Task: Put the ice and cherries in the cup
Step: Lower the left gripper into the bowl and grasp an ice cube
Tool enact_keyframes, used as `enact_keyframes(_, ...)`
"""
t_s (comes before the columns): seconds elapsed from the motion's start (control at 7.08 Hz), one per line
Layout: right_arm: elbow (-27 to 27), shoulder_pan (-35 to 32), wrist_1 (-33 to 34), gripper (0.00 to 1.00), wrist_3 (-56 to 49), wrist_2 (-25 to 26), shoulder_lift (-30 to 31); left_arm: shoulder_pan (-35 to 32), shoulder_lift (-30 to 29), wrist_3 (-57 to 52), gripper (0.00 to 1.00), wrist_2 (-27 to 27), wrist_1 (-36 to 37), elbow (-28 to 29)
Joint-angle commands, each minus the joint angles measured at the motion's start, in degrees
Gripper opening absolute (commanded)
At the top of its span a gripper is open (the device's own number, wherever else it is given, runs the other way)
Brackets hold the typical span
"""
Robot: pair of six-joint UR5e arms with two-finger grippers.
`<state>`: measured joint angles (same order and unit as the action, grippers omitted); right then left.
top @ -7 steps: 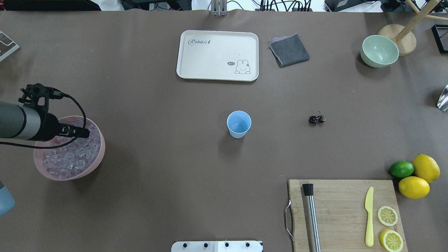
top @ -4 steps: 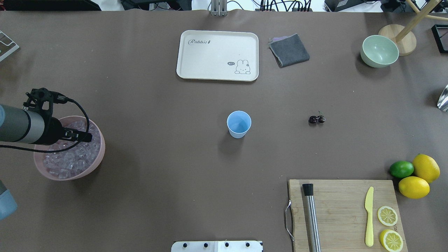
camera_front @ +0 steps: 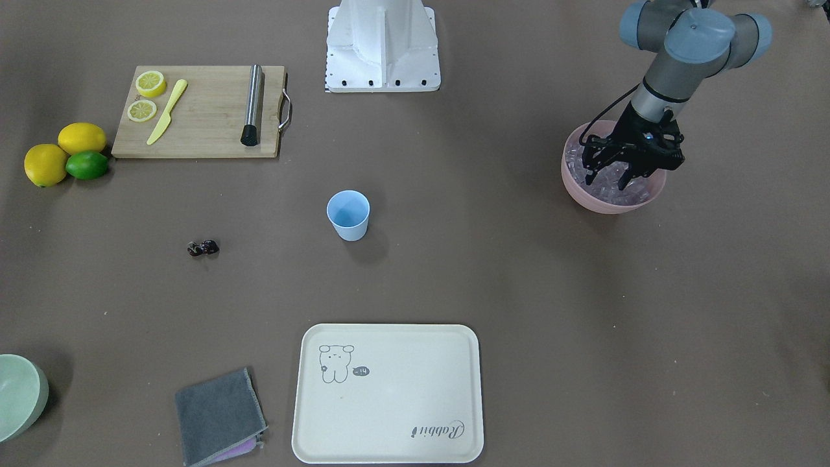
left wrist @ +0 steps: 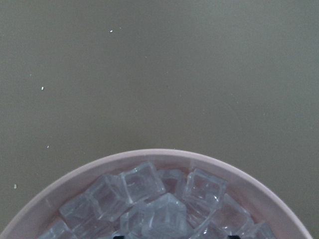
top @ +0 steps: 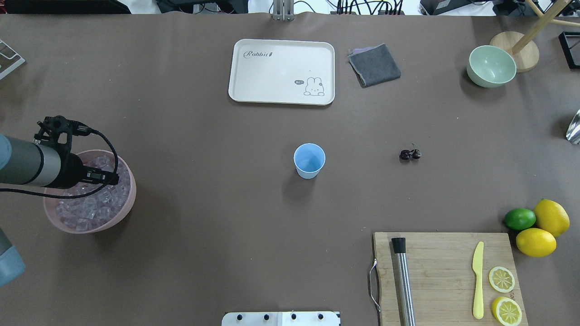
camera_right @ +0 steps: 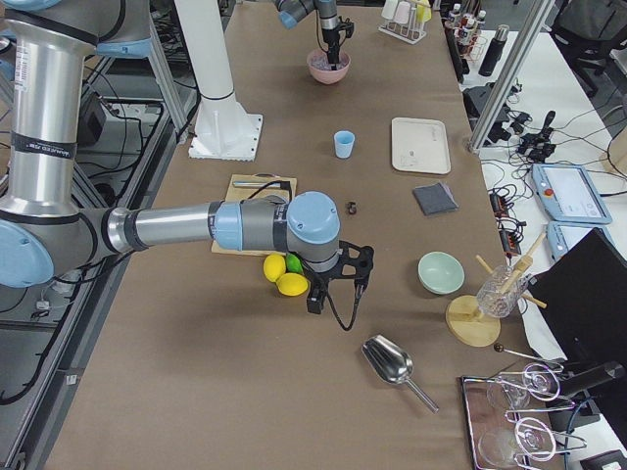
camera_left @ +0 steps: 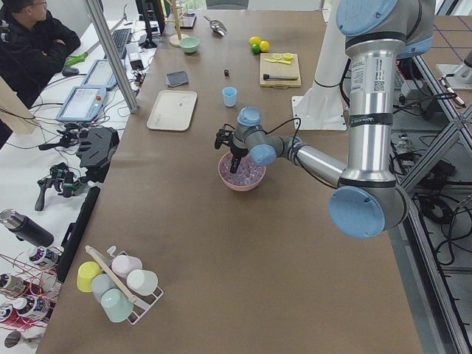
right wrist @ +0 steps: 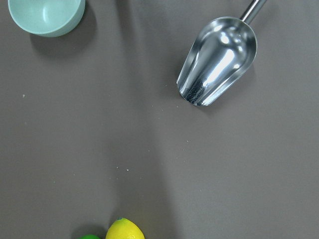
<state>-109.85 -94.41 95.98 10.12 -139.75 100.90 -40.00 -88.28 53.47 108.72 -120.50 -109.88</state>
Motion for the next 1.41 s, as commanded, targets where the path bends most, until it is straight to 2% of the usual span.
enact_keyframes(0.0,-0.19,0.02,0.0,1.0,0.07,0.0,0.0,0.01,-0.05,-0.03,0.51,0.0,0.0,0.01)
enact_keyframes(0.28,-0.28,-0.07,0.0,1.0,0.07,-0.09,0.0,-0.08,0.13,-0.03,0.35,0.18,-0.09,0.01)
enact_keyframes(0.42,-0.63,-0.07,0.0,1.0,0.07,-0.09,0.0,-0.08,0.22,-0.03,0.23,0.27,-0.09,-0.08)
enact_keyframes(0.57,-0.72,0.02,0.0,1.0,0.07,0.0,0.0,-0.08,0.39,-0.03,0.06,0.35,-0.09,-0.25)
enact_keyframes(0.71,-0.81,0.02,0.0,1.0,0.07,-0.09,0.0,-0.17,0.48,-0.03,0.0,0.44,-0.09,-0.43)
enact_keyframes(1.27,-1.25,0.02,0.09,1.0,0.16,-0.35,0.09,-3.14,2.14,-0.03,0.0,0.62,0.0,-4.27)
